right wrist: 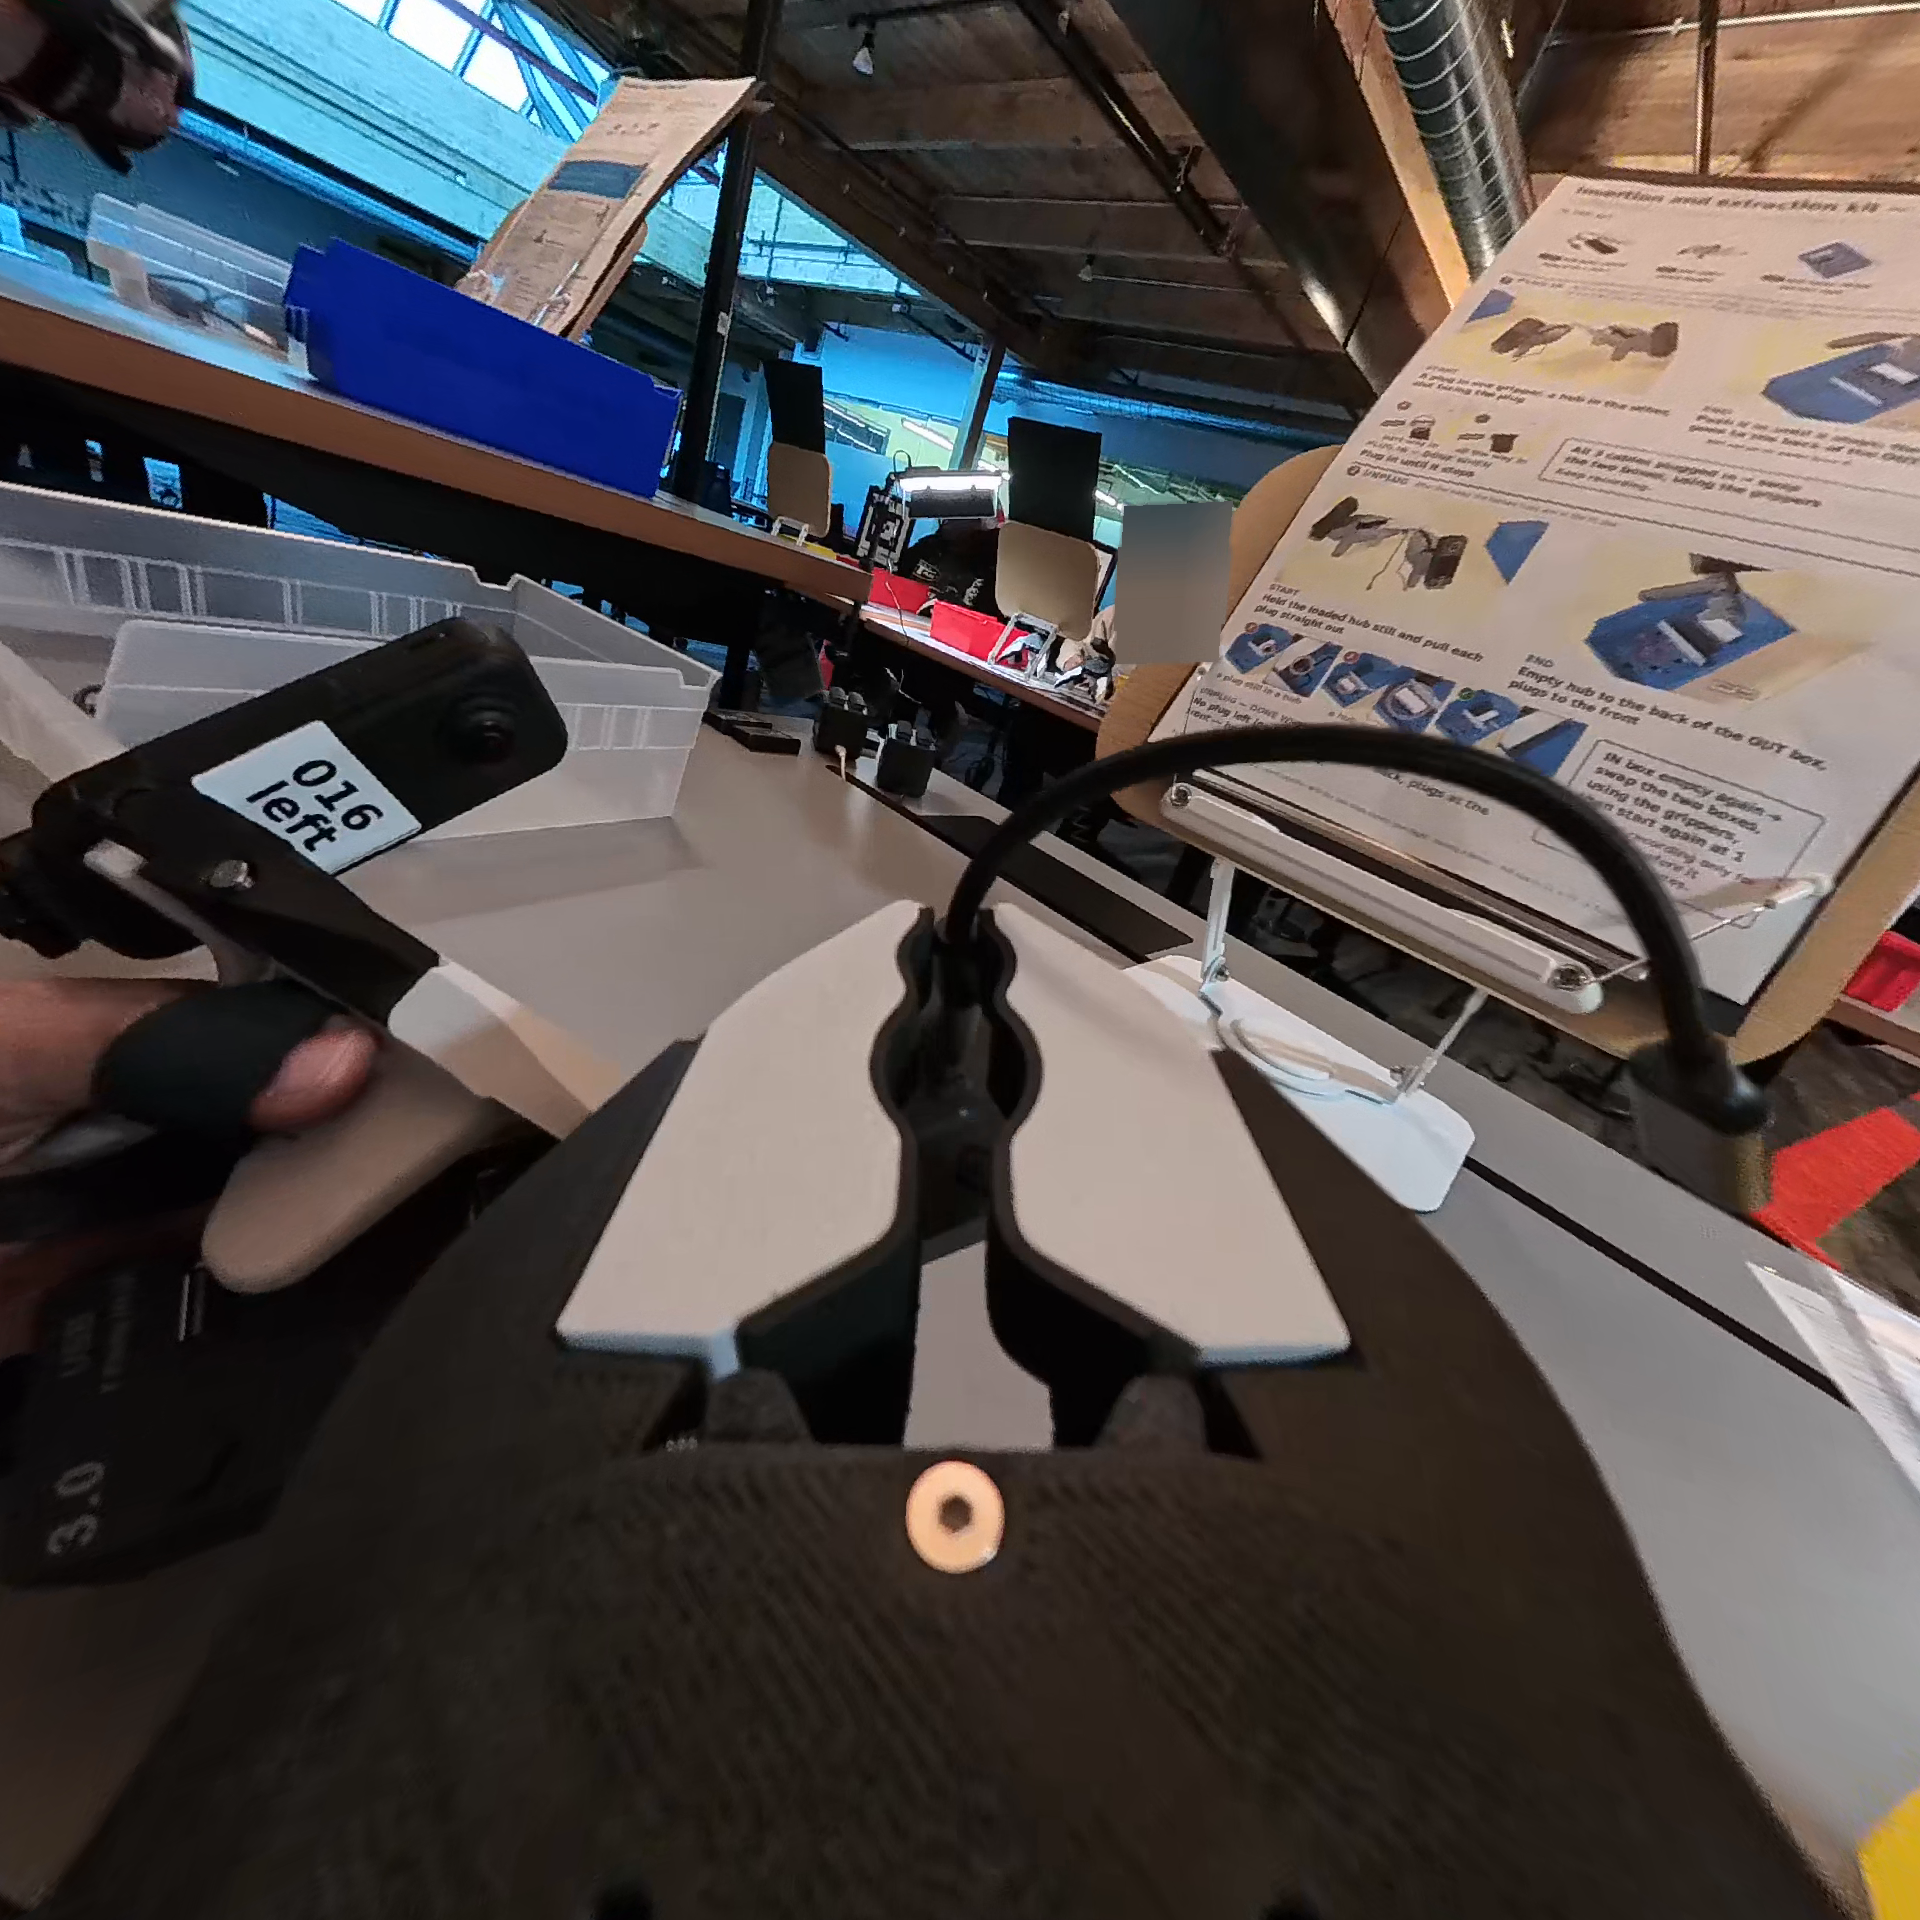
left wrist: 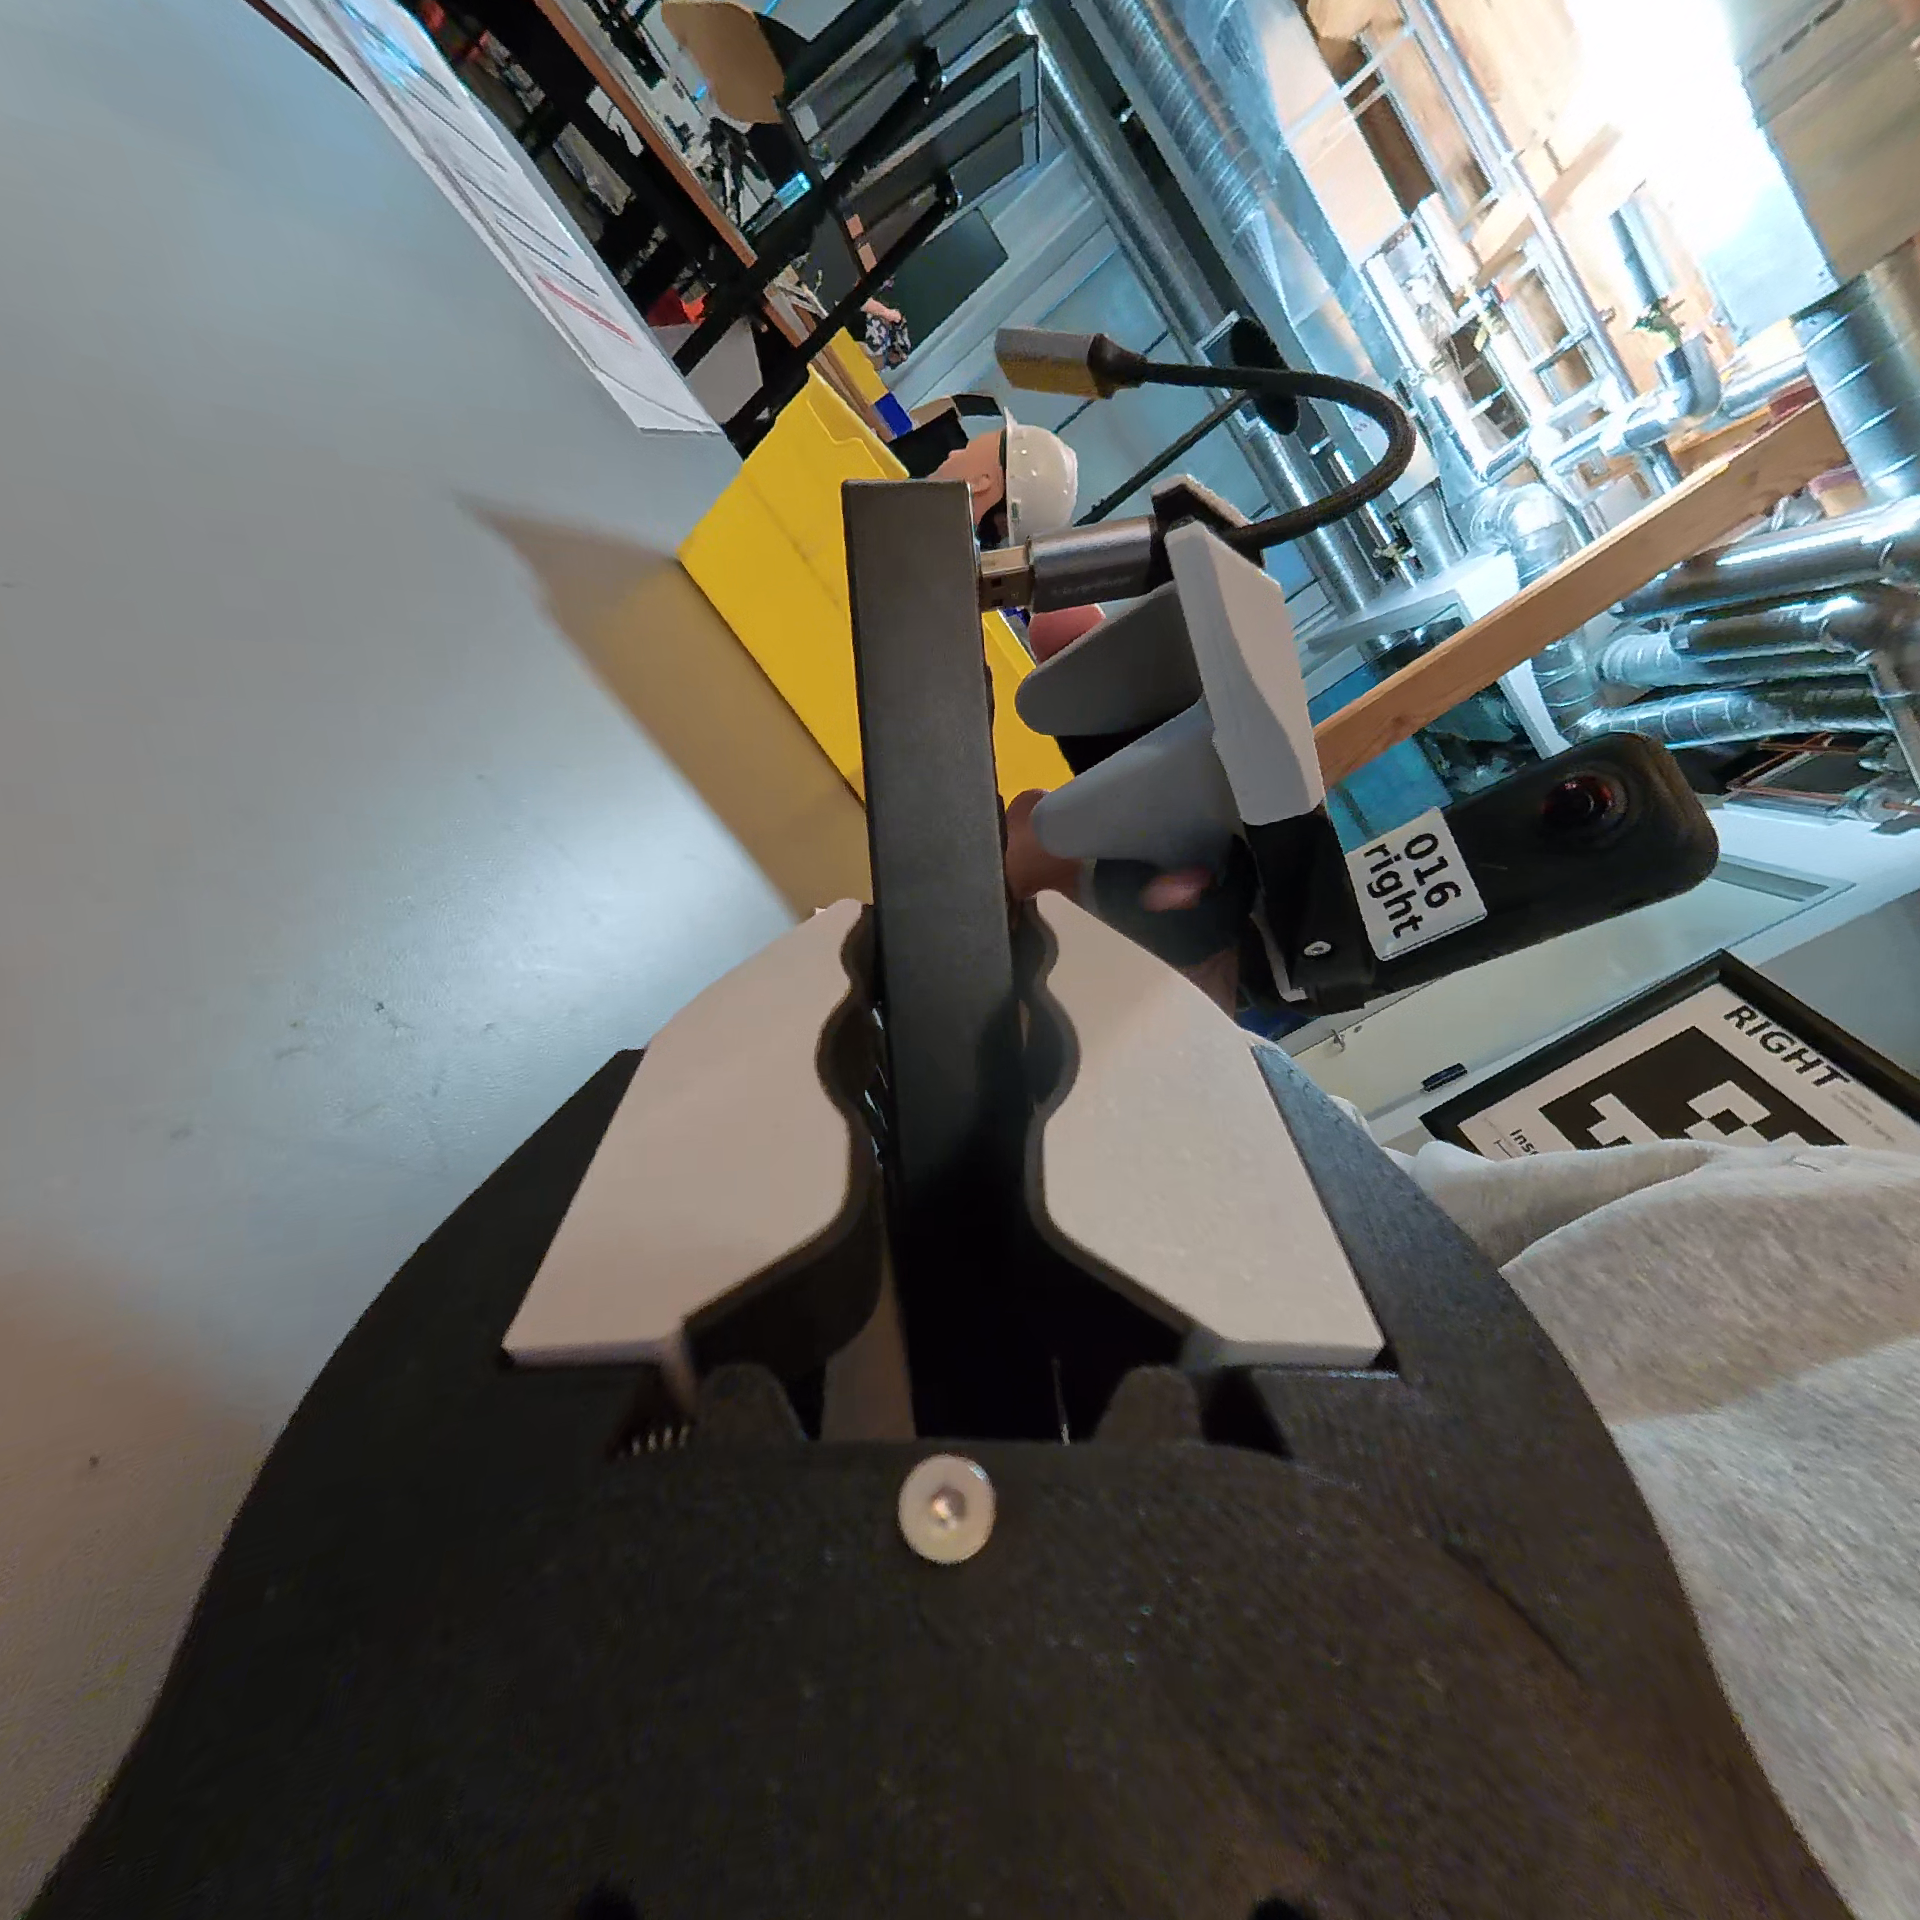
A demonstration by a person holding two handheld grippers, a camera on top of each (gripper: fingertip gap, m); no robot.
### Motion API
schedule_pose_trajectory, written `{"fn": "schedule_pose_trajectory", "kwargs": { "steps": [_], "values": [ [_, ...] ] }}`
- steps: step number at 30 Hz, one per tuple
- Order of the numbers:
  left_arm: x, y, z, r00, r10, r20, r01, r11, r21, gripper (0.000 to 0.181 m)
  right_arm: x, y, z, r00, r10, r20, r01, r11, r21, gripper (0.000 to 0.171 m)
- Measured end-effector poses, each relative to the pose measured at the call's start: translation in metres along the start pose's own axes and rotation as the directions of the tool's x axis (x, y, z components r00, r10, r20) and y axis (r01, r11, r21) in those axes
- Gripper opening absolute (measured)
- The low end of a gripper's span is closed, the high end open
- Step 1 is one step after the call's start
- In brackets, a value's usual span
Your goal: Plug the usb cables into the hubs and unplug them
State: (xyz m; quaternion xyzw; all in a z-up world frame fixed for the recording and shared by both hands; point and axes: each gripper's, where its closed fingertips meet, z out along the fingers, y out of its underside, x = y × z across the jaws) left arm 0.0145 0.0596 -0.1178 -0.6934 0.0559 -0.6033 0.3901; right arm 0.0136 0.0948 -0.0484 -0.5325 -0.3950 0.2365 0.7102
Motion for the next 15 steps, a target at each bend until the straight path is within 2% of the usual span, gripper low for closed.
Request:
{"fn": "schedule_pose_trajectory", "kwargs": {
  "steps": [9,15],
  "values": [
    [0.0042,-0.0054,-0.0028,0.997,0.080,-0.002,-0.080,0.997,0.007,0.026,0.0007,-0.0048,-0.0026,1.000,0.018,0.015,-0.019,1.000,0.021,0.009],
    [0.0018,-0.0059,-0.0045,0.977,0.203,0.068,-0.201,0.979,-0.036,0.028,0.0013,-0.0030,-0.0038,0.998,0.044,0.036,-0.044,0.999,0.005,0.009]
  ]
}}
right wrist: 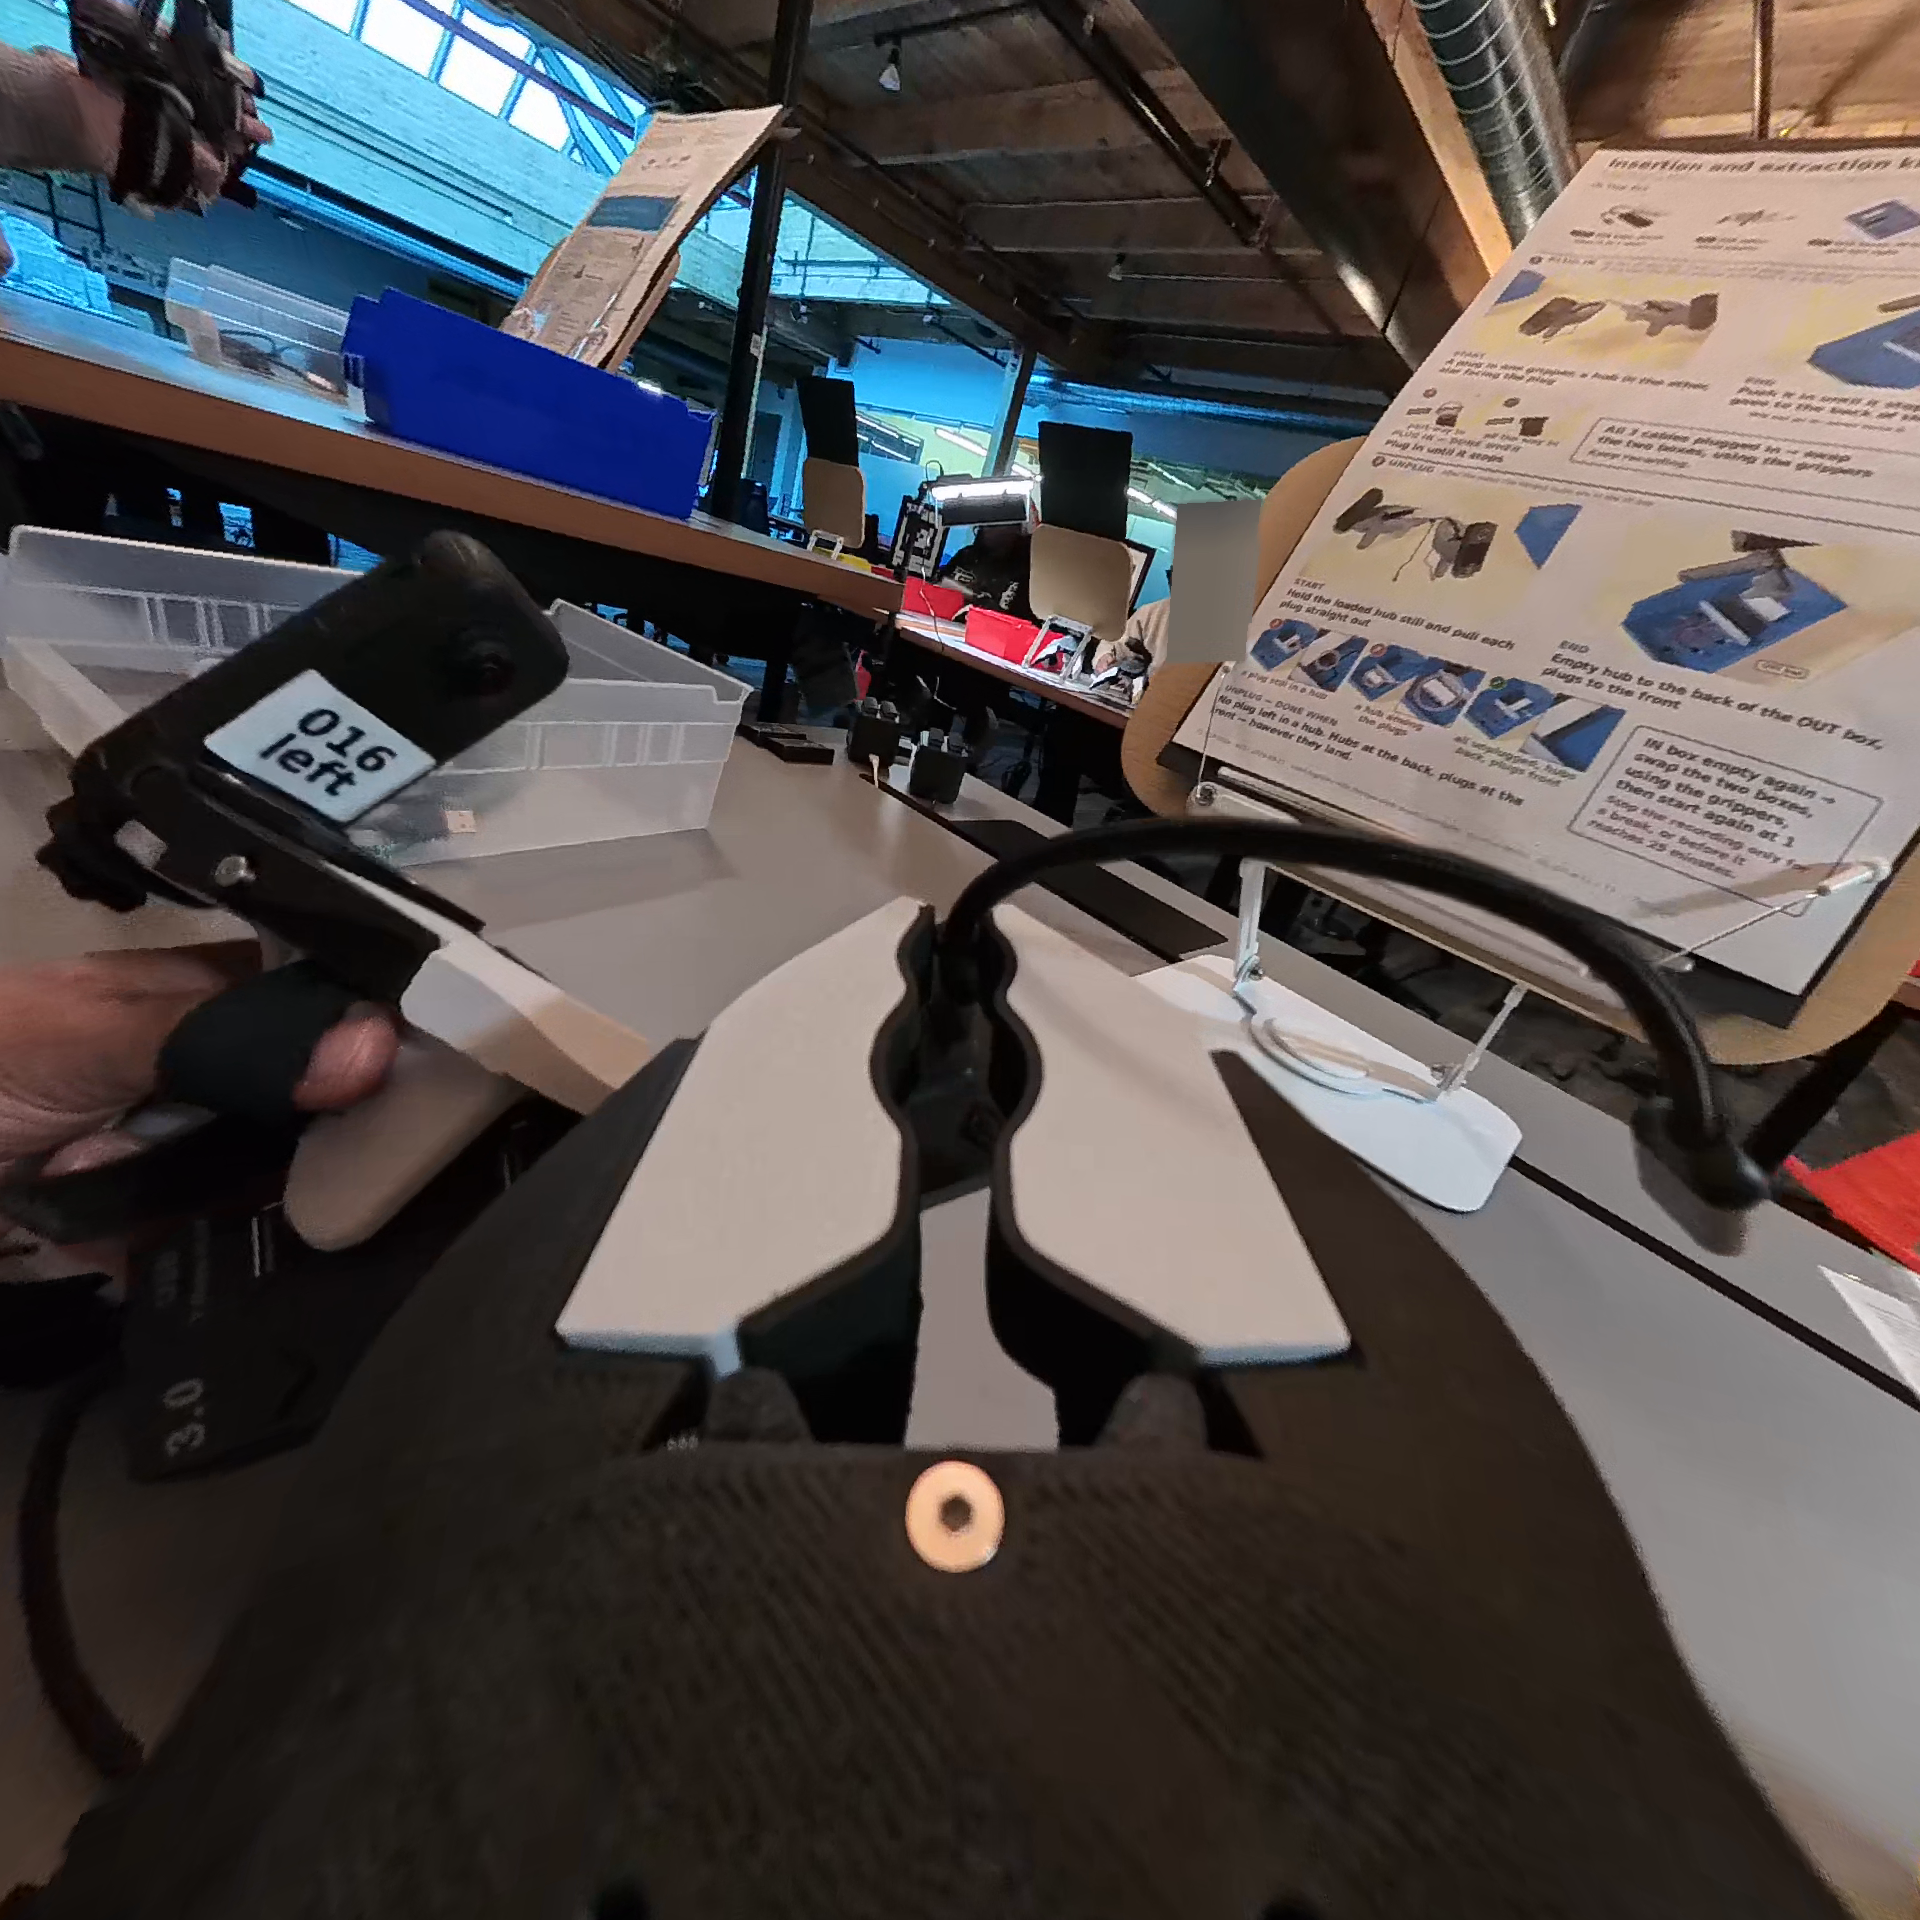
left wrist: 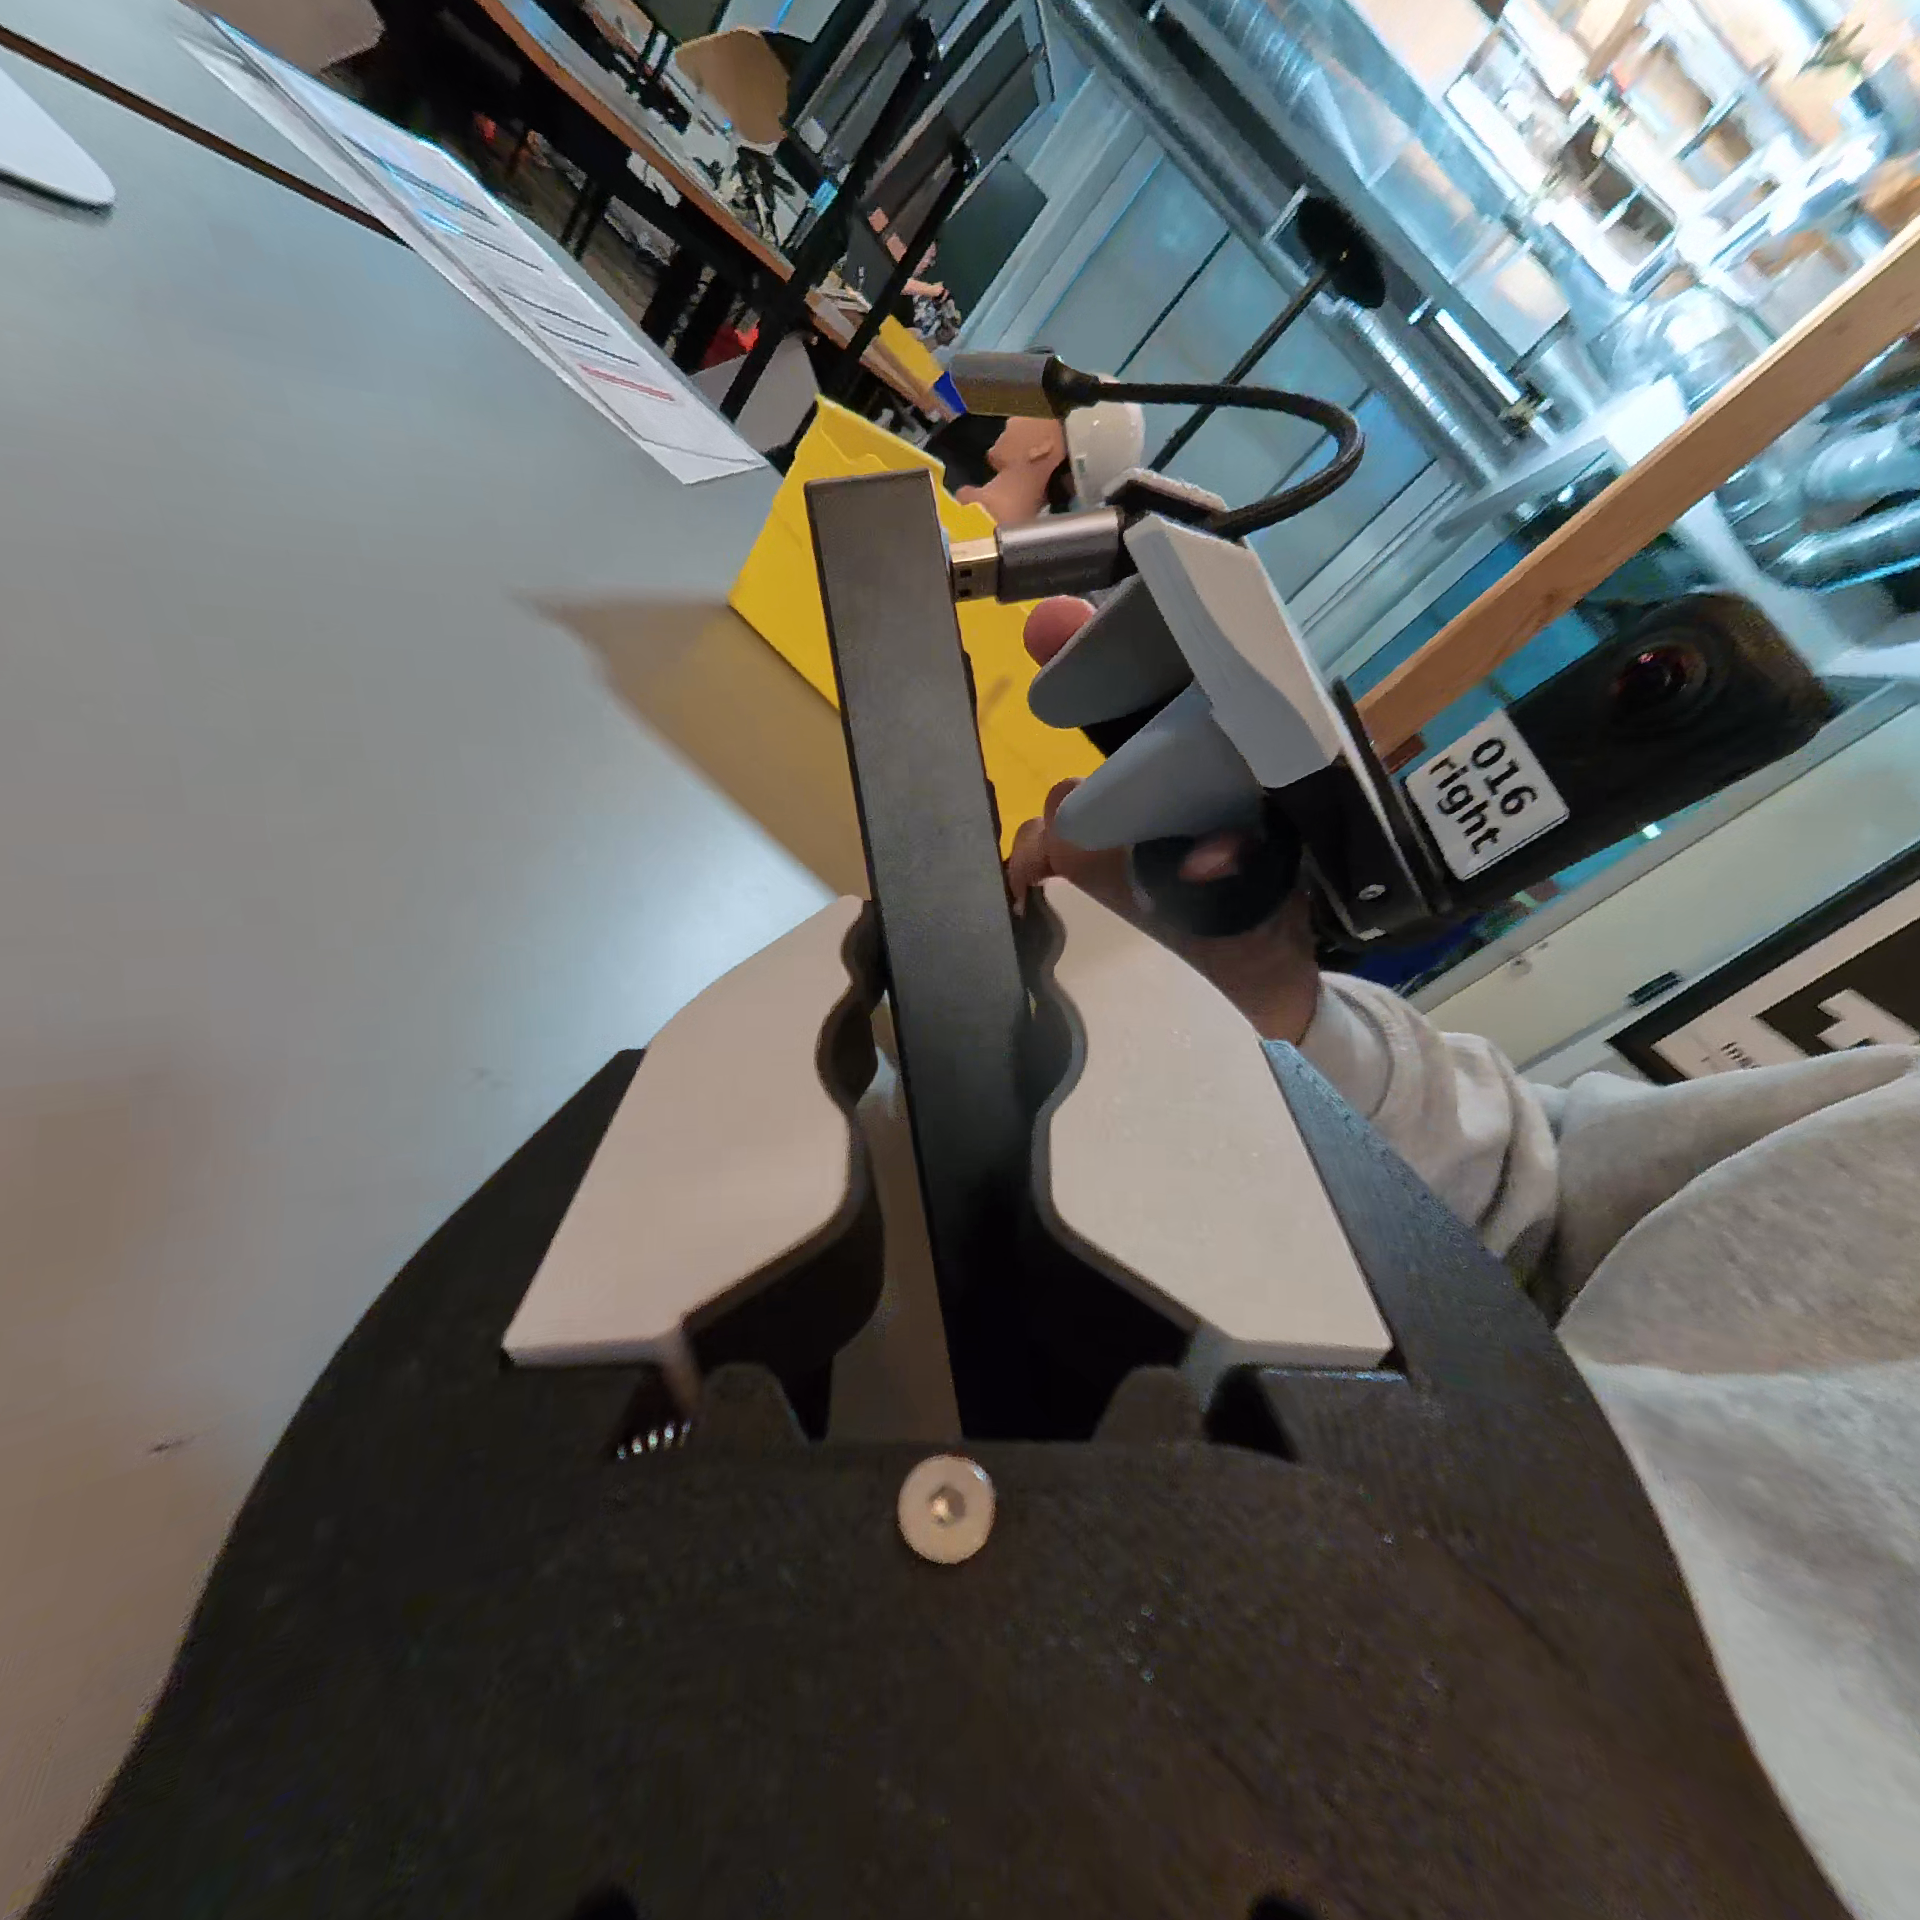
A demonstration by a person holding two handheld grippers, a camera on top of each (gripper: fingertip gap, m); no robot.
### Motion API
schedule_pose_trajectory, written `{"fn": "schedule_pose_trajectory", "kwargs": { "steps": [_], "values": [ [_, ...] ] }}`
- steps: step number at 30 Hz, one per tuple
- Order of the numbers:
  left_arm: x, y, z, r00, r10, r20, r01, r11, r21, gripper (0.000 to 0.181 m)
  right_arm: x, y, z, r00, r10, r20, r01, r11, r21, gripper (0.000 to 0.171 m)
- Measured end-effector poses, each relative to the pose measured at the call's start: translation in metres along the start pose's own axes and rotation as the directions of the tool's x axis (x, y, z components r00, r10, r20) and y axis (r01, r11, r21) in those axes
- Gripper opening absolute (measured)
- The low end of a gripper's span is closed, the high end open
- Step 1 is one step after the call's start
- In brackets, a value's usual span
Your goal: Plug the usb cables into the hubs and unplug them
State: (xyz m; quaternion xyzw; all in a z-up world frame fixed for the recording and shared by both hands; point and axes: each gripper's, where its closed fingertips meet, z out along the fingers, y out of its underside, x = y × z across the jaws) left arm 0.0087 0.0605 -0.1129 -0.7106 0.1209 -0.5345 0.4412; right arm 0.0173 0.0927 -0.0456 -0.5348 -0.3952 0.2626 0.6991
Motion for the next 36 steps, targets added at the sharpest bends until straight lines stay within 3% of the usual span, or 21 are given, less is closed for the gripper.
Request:
{"fn": "schedule_pose_trajectory", "kwargs": {
  "steps": [5,11,36],
  "values": [
    [-0.0016,0.0000,-0.0016,0.994,0.098,0.055,-0.097,0.995,-0.032,0.028,0.0000,-0.0006,-0.0010,1.000,0.009,0.014,-0.009,1.000,-0.003,0.009],
    [0.0030,0.0000,-0.0014,0.997,0.078,0.024,-0.077,0.997,-0.030,0.029,-0.0028,-0.0019,-0.0022,0.999,-0.045,0.020,0.045,0.999,0.004,0.009],
    [0.0058,0.0010,-0.0026,0.996,0.086,0.023,-0.085,0.995,-0.055,0.029,-0.0021,0.0037,-0.0019,0.999,-0.007,0.050,0.010,0.997,-0.076,0.010]
  ]
}}
